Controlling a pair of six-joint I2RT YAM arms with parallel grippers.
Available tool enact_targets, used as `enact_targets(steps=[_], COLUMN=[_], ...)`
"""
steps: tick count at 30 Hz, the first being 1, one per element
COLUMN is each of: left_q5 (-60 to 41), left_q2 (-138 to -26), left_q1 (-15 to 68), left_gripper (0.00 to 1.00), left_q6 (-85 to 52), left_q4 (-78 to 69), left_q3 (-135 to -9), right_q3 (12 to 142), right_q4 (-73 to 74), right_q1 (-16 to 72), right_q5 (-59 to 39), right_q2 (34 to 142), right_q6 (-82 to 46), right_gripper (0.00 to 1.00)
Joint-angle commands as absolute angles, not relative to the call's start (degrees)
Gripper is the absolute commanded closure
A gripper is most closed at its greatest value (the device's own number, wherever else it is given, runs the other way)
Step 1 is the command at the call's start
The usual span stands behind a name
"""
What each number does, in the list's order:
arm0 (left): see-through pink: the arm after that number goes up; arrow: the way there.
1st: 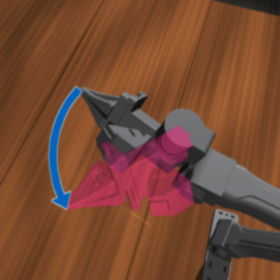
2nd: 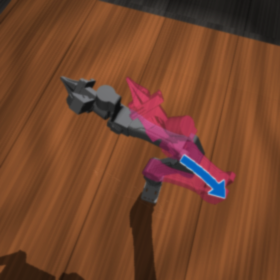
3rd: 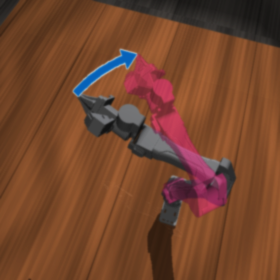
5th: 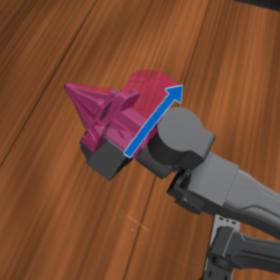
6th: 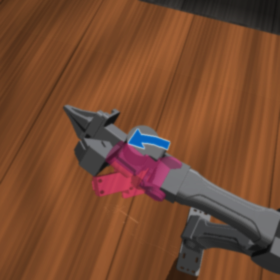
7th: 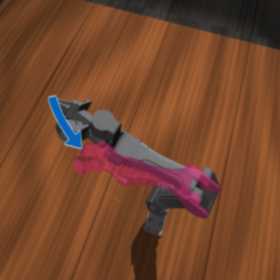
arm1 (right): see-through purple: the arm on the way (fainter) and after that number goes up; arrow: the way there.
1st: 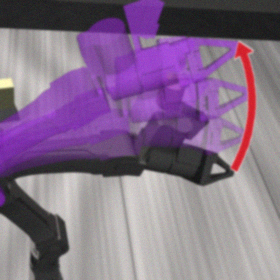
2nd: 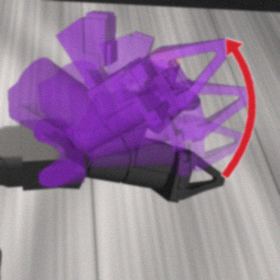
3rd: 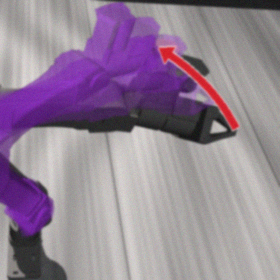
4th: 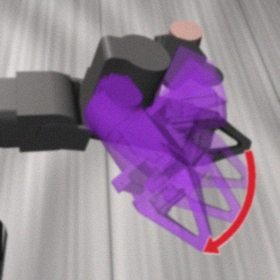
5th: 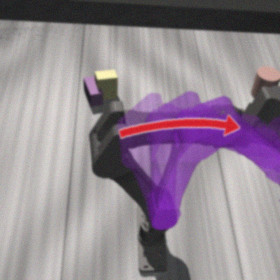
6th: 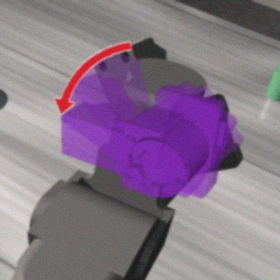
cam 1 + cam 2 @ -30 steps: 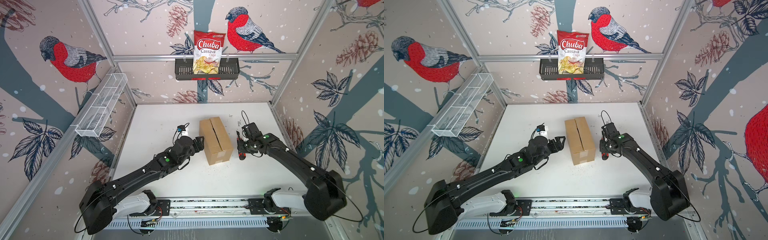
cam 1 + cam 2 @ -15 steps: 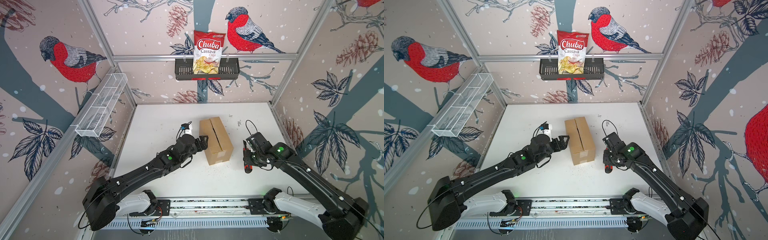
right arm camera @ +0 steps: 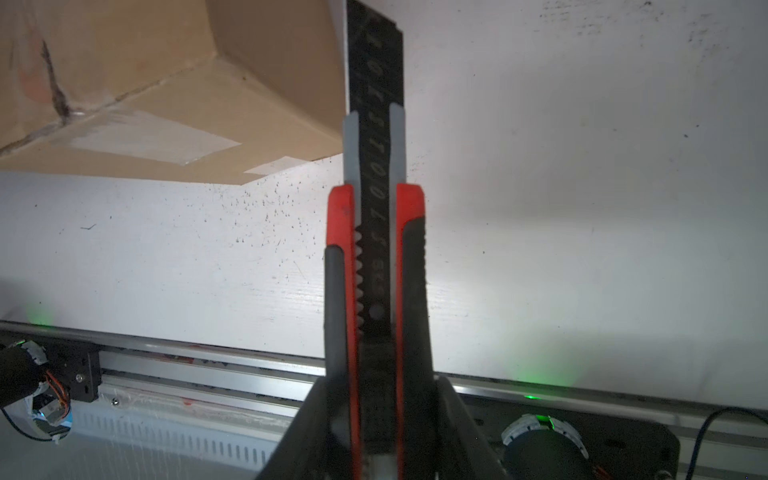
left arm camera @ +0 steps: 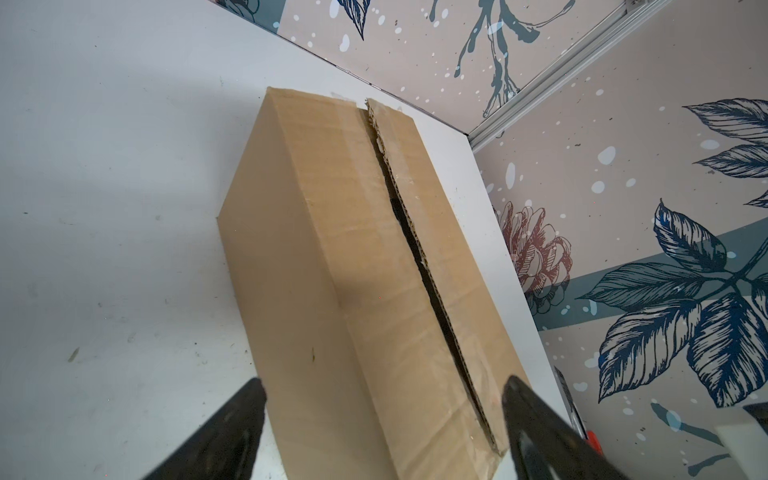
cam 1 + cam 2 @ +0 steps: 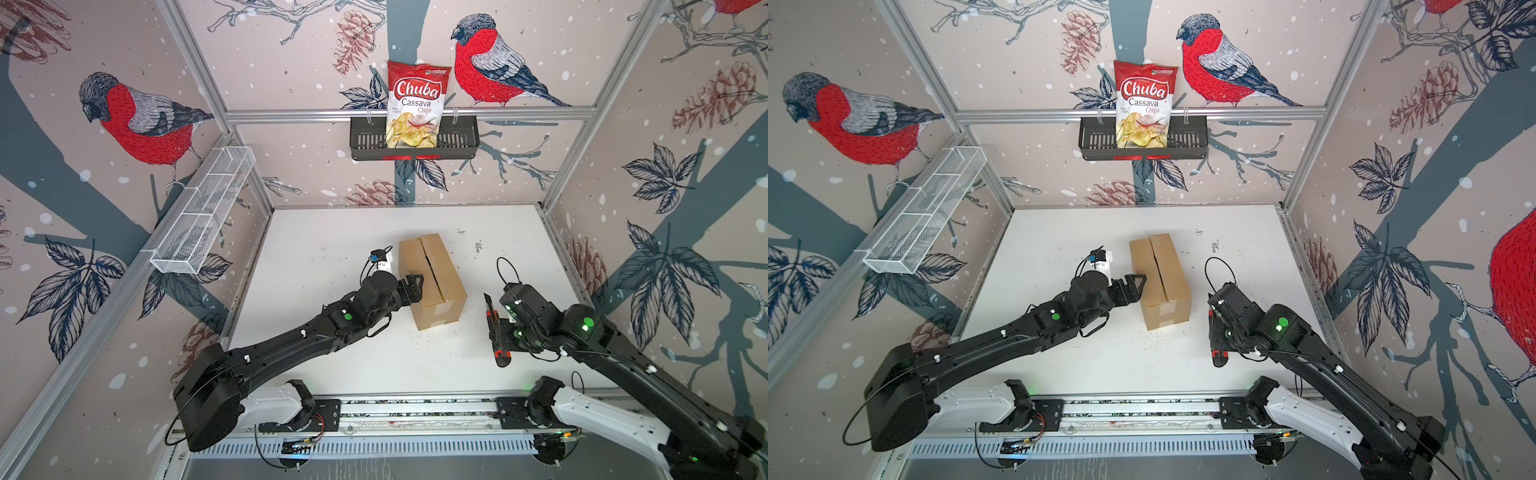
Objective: Unpack the express box
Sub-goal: 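Lift the red utility knife with the right gripper, blade pointing up, then bring the knife blade to the box's near side with the right gripper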
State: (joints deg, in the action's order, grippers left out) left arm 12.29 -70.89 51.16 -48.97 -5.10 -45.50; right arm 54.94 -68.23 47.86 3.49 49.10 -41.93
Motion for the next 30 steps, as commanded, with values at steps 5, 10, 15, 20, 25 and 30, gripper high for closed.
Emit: enact_targets(steps=[5, 10, 15, 20, 25, 30], left_q5=[13.6, 13.4, 13.5, 13.1, 13.0, 12.9], left_q2=[-72.9, -74.7, -75.5, -76.3, -76.6, -76.6], left_q1=[51.5, 51.8, 52.0, 52.3, 52.6, 52.6], left_gripper=[0.11, 0.09, 0.09, 0.09, 0.09, 0.09], left_q6=[-49.1, -49.2, -49.4, -49.5, -49.8, -50.0], left_q4=[-8.2, -8.6, -9.1, -9.6, -10.1, -10.5], left_q3=[-47.4, -48.8, -49.3, -49.4, -48.8, -48.2], right_q3=[58.4, 59.3, 59.7, 60.7, 61.9, 63.2], right_q4=[-70.6, -71.3, -72.4, -72.8, -72.9, -72.6], right_q1=[52.7, 57.6, 61.0, 61.8, 62.1, 63.1], right_q5=[4.5, 6.0, 7.2, 8.6, 9.7, 10.2], right_q2=[51.8, 53.3, 54.1, 56.0, 58.6, 60.1], right_q6=[-42.7, -46.1, -48.7, -49.0, -49.0, -49.6], right_gripper=[0.88, 0.88, 0.88, 0.88, 0.89, 0.89])
